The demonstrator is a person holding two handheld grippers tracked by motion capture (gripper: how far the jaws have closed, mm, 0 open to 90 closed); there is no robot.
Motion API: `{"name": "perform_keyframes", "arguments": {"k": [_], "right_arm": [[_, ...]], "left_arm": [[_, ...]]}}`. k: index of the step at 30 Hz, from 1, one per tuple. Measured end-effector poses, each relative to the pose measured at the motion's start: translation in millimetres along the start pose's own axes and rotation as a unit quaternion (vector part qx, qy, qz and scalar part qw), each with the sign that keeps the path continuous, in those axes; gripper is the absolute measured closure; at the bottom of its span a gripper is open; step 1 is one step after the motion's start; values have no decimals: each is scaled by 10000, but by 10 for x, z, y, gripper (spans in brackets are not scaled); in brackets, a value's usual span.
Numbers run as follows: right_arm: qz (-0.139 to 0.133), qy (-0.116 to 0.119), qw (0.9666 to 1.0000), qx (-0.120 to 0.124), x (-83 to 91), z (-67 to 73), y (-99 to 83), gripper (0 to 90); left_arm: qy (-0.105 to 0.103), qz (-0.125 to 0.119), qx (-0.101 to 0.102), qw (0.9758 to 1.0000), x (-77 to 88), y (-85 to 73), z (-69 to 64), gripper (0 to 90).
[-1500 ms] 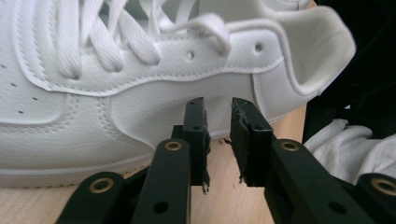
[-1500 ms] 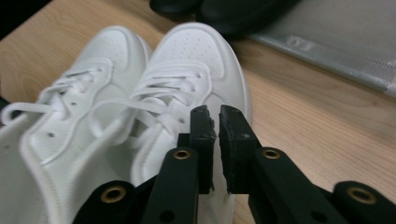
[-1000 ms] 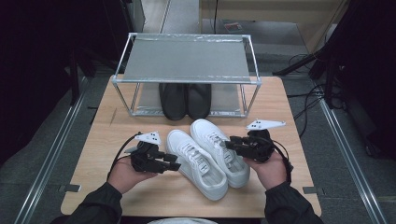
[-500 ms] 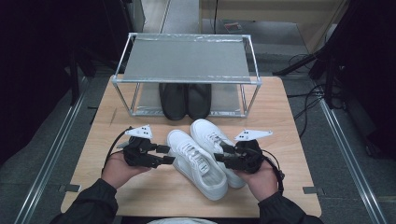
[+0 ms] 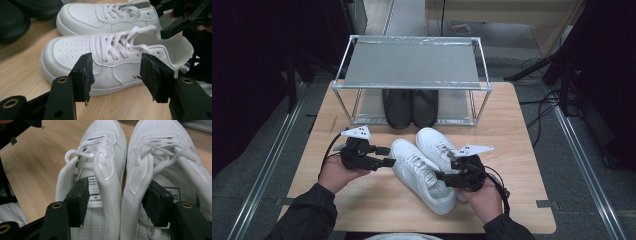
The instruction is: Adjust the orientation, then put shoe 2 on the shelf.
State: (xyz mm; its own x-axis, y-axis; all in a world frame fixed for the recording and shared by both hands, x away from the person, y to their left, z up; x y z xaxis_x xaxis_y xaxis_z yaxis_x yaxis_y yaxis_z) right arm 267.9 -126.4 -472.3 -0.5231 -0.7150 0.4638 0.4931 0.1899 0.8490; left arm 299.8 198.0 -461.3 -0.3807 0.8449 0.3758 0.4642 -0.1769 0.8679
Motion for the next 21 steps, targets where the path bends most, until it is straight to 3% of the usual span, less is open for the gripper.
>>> {"name": "perform_keyframes", "arguments": {"k": [6,14,18,21], "right_arm": [[119,-22,9999,15,-131,13,-5,413],[242,-223,9995,13,-224,82,34,398],[250,-342,9989,185,-262,104,20,411],[293,-371,9987,181,-292,98,11,427]], "left_arm": [[77,-21,51,10000,26,3,50,437],[259,-58,75,9996,76,-8,83,437],[382,-310,80,9988,134,3,89,441],[443,-319,96,9985,157,-10,94,442]]}}
Point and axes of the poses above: each handheld gripper's, and its own axes: x roughly backward along the jaws, y roughly out of its top, z roughly to its left, the point moved 1 cm from there along -x, roughly forward along the jaws, and after that the axes turned 15 degrees about -z, right-handed, at the moved point
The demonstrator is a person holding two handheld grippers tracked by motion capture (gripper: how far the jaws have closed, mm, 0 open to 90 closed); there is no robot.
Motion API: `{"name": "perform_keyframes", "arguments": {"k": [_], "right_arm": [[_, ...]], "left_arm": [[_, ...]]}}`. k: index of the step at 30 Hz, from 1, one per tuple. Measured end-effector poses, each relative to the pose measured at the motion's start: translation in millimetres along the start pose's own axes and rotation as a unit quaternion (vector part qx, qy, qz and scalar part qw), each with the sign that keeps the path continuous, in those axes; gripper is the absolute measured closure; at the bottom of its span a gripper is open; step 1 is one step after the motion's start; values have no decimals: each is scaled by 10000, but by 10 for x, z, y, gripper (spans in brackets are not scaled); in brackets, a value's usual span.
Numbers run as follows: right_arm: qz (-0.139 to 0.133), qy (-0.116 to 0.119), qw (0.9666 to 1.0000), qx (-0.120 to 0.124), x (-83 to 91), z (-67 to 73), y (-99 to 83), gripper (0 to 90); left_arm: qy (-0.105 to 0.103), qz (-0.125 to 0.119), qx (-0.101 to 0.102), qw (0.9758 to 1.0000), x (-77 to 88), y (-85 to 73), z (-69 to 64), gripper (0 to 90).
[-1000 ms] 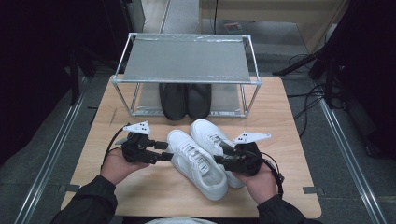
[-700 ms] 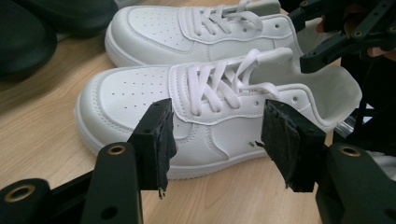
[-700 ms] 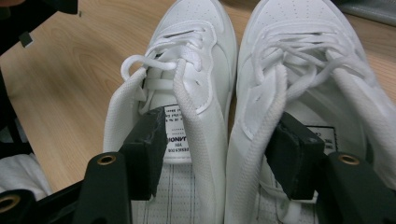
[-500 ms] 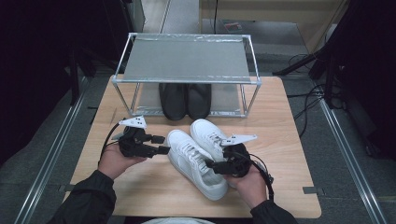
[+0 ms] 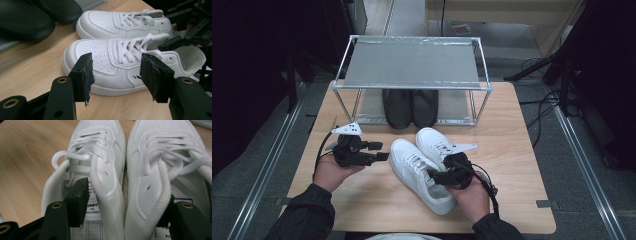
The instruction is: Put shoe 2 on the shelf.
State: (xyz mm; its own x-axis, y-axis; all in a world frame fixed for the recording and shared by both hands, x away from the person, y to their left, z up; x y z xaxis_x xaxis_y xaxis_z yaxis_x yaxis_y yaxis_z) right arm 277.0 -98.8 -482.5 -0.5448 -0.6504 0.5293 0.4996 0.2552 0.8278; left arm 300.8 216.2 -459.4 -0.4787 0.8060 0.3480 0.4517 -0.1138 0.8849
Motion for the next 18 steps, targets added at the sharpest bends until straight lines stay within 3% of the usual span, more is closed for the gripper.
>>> {"name": "perform_keyframes", "arguments": {"k": [2,6,11,18], "right_arm": [[75,-58,9999,33,-25,8,-3,443],[202,-317,9983,449,-80,44,-19,579],[187,-162,9997,87,-56,-31,11,726],[340,-21,9994,22,-26,-81,56,777]], "left_arm": [[17,8,8,10000,10,-5,1,441],[45,-21,-4,10000,32,-10,-3,442],[82,-53,44,9999,61,-14,17,442],[178,-160,136,9996,121,-18,76,445]]}}
Point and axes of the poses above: each handheld gripper's, and its own axes: x roughly backward along the jaws, y roughly out of its top, z roughly to its left, the point moved 1 cm from there along -x, roughly forward along the jaws, and after that the axes turned 15 degrees about -z, right-handed, at the moved point
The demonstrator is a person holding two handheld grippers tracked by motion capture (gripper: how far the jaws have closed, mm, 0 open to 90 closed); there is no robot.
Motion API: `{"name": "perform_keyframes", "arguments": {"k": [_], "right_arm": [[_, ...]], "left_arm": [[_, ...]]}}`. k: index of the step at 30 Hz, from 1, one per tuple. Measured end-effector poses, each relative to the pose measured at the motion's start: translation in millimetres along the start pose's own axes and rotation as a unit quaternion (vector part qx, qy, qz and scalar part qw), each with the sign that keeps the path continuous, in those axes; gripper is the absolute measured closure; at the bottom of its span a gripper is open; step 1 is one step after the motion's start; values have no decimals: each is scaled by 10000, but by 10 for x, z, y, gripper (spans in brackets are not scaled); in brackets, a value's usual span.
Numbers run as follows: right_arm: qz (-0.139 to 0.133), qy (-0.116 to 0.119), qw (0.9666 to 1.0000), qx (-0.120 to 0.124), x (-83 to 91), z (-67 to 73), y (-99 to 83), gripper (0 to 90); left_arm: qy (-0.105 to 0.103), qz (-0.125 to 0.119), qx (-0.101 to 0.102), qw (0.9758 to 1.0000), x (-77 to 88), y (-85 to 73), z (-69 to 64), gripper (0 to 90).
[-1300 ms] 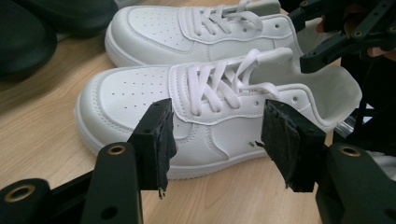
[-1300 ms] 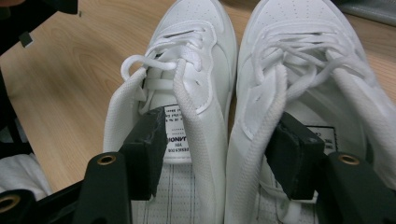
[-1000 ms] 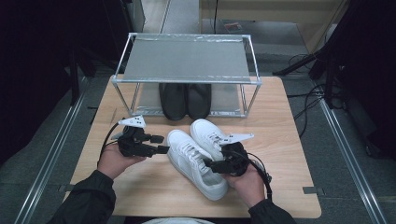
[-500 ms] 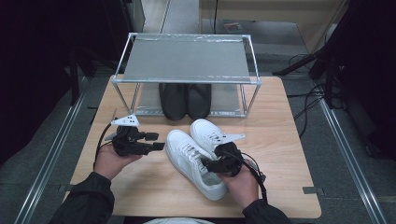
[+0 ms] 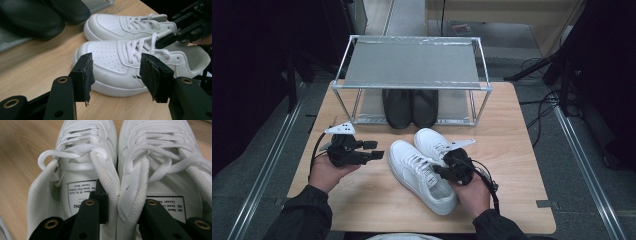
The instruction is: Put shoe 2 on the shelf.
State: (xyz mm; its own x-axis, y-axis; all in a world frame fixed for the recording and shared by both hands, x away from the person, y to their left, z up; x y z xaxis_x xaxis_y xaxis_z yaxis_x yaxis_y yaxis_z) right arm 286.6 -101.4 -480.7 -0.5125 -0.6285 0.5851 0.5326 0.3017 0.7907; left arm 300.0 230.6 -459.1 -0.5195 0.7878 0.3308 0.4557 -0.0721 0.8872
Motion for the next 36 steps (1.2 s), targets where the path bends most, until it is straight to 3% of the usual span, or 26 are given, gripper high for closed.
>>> {"name": "perform_keyframes", "arguments": {"k": [6,10,17,19,27,36], "right_arm": [[-44,216,9998,24,40,-40,38,781],[-195,423,9987,186,136,-4,133,779],[-260,928,9944,437,252,-27,263,778],[-240,965,9939,479,247,-28,275,778],[25,1405,9868,800,86,-5,461,778],[60,1856,9779,965,12,16,679,778]], "left_arm": [[80,-77,24,9999,64,0,31,448],[162,-110,45,9998,115,-9,45,450],[404,-226,147,9988,294,-48,87,448],[505,-293,210,9981,364,-65,104,446],[776,-179,268,9965,590,-184,128,440],[1186,-291,446,9915,832,-267,215,412]]}}
Point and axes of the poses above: each handheld gripper's, and its own axes: x roughly backward along the jaws, y roughly out of its top, z roughly to its left, the point moved 1 cm from there along -x, roughly forward along the jaws, and after that the axes turned 15 degrees about -z, right-handed, at the moved point
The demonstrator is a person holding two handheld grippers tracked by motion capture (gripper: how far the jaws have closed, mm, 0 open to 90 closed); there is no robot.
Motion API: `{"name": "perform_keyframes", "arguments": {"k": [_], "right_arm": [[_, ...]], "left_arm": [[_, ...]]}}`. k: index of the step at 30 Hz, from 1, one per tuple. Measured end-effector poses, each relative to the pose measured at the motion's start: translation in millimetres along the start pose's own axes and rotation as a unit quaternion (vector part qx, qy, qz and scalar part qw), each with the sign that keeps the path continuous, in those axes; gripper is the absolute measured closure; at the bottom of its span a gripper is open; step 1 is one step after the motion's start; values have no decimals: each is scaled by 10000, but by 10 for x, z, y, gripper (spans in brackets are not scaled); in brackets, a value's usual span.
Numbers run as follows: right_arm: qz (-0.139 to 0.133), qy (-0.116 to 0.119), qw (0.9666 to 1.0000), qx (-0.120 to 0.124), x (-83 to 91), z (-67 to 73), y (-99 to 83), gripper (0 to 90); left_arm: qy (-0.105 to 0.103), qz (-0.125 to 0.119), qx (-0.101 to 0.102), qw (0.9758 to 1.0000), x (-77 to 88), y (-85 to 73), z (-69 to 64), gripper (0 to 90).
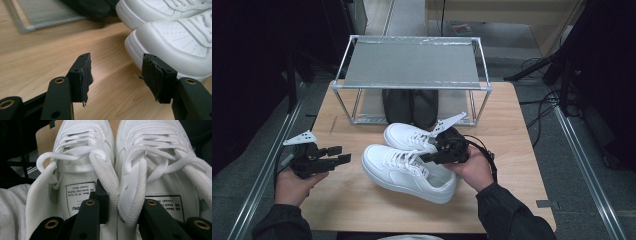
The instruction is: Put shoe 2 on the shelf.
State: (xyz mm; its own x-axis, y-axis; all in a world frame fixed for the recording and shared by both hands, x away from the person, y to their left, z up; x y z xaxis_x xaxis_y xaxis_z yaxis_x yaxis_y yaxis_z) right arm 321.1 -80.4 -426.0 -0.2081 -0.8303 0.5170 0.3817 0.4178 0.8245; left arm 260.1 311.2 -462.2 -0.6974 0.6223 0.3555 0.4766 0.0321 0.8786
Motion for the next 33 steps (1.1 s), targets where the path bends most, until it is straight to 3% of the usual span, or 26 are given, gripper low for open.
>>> {"name": "perform_keyframes", "arguments": {"k": [5,14,23,27,33], "right_arm": [[-29,135,9999,67,17,-65,174,778],[-19,151,9995,287,176,-34,674,778],[-131,230,9992,303,318,-15,1160,779],[-117,151,9992,349,356,-5,1388,780],[-288,-141,9994,111,400,-133,1727,780]], "left_arm": [[156,-82,-17,9998,91,-8,42,411],[155,-83,37,9998,88,-15,89,411],[120,-51,24,9999,70,-18,73,411],[76,-67,-67,9999,58,-17,46,412],[30,-17,-89,10000,41,-28,19,412]]}}
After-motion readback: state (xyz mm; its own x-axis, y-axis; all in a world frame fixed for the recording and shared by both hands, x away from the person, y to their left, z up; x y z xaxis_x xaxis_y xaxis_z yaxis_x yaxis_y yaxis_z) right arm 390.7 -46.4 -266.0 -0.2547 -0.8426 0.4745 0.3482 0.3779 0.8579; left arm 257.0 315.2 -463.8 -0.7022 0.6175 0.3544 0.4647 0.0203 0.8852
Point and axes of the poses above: each handheld gripper's, and its own axes: x roughly backward along the jaws, y roughly out of its top, z roughly to its left, the point moved 1 cm from there along -x, roughly forward along the jaws, and after that the axes turned 15 degrees about -z, right-handed, at the moved point
